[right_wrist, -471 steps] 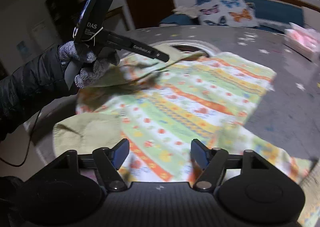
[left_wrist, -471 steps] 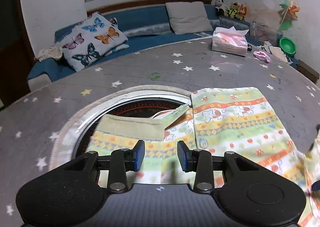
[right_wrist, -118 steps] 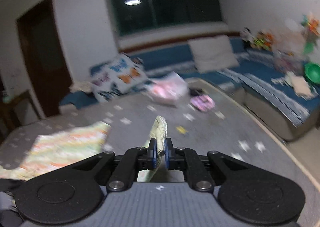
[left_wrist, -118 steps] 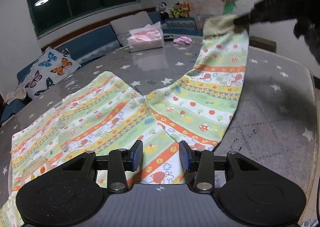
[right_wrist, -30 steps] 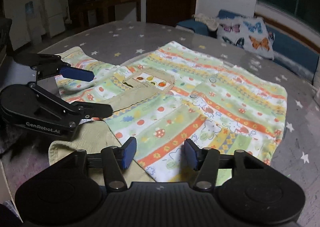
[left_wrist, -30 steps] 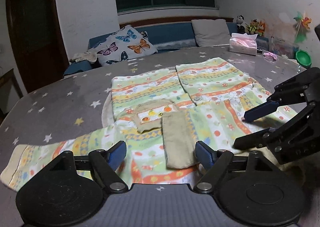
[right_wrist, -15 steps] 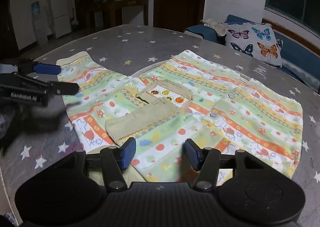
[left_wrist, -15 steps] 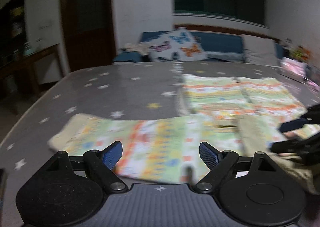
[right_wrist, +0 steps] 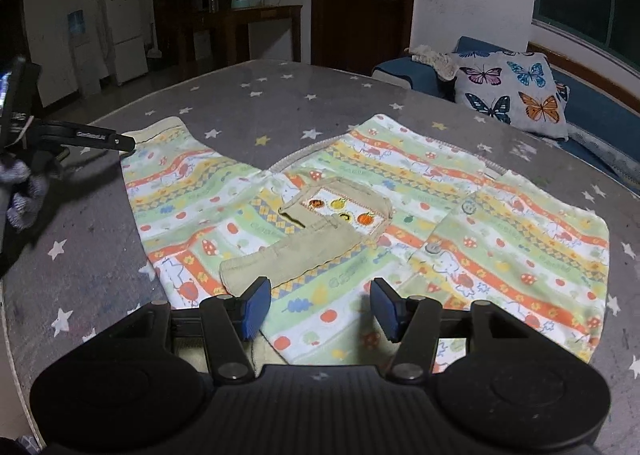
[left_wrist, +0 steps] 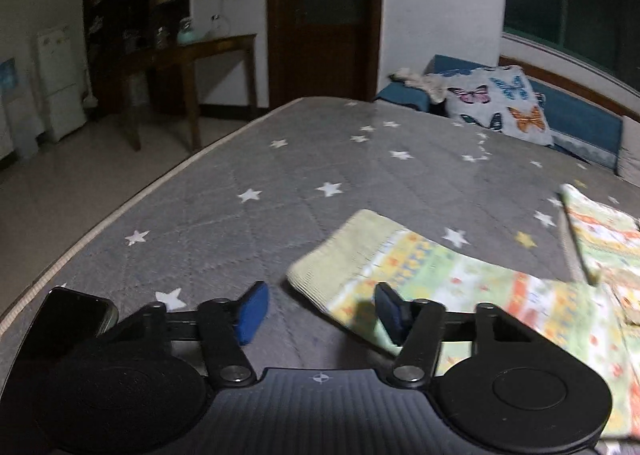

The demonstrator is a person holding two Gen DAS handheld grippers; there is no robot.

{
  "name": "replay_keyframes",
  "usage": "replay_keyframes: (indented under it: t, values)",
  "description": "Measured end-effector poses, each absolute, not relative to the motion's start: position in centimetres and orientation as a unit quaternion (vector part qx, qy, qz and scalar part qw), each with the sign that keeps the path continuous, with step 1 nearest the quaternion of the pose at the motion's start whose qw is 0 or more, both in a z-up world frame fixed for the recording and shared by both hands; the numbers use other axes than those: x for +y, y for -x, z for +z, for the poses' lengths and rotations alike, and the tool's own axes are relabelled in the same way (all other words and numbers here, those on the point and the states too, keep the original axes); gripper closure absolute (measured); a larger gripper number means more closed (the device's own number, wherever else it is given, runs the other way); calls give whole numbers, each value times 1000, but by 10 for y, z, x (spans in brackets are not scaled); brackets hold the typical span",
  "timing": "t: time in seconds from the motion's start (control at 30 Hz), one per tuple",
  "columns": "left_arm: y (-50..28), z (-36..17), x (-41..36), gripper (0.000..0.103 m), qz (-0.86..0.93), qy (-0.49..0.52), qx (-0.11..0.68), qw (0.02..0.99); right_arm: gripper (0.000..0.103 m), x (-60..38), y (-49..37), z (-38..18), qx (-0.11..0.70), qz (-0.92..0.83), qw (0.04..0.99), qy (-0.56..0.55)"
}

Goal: Fold clothes

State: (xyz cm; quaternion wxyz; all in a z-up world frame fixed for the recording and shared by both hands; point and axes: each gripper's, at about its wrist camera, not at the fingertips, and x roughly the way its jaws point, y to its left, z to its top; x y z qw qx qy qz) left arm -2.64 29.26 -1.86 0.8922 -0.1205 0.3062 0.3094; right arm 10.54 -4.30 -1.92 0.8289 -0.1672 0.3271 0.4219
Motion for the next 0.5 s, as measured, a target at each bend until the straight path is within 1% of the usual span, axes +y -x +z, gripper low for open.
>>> replay_keyframes:
  t: [0.03, 0.1, 0.17, 0.2, 0.23, 0.27, 0.5]
  values:
    - [25, -20, 297, 53, 309, 128, 310, 890, 47, -44, -106, -19, 327, 421, 830, 165]
    - [24, -21, 301, 59, 312, 132, 308, 889, 47, -45, -106, -19, 327, 420, 831, 162]
    - [23, -20, 301, 72, 308, 131, 306, 891, 47, -46, -107, -19, 328, 419, 831, 160]
    - [23, -20, 301, 75, 304, 133, 304, 893, 47, -47, -107, -18, 327, 419, 832, 158]
    - [24, -20, 301, 84, 299, 135, 303, 895, 47, -48, -106, -17, 326, 419, 833, 156]
    - [24, -15, 298, 91, 291, 137, 299, 899, 47, -49, -106, -16, 324, 419, 834, 154]
    - [23, 23, 256, 93, 216, 139, 257, 931, 47, -64, -107, -6, 315, 412, 844, 135]
